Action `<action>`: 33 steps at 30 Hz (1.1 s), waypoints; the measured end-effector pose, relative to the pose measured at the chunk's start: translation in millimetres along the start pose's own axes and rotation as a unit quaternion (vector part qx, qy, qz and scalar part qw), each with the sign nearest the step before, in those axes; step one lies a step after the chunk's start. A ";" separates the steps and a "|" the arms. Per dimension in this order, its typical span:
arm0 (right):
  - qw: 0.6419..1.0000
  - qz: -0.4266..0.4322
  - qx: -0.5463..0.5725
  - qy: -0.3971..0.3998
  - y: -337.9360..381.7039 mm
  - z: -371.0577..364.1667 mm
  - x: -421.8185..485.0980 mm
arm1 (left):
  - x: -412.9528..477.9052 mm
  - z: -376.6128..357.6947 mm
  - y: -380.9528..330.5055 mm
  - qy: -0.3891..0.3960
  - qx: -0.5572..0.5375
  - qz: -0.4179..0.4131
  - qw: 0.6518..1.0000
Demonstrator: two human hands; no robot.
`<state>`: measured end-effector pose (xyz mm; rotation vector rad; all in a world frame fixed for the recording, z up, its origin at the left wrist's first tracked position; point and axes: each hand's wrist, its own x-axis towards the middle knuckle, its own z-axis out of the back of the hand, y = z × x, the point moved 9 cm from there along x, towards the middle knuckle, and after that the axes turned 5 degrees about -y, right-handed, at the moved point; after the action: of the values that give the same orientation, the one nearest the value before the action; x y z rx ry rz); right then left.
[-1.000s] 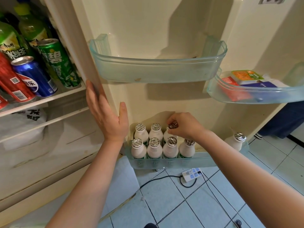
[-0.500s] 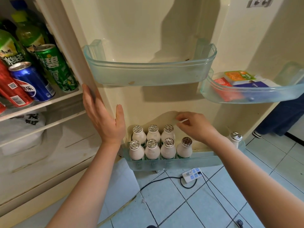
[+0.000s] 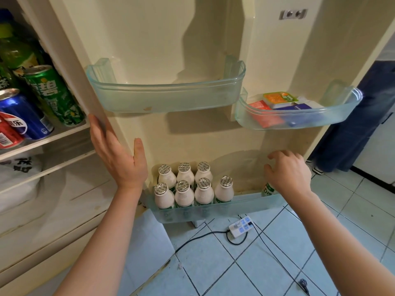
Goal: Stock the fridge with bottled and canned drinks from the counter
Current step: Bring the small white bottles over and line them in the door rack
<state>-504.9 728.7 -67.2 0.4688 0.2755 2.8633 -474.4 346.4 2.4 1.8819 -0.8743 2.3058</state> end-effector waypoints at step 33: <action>0.933 0.146 0.193 0.266 86.2 -74.1 9.4 | -1.8 -2.8 -1.7 0.000 -0.019 0.022 1.000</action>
<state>-554.8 637.7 -114.5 -0.2491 0.9450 3.1804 -475.8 349.6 1.1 1.8674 -0.9622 2.2968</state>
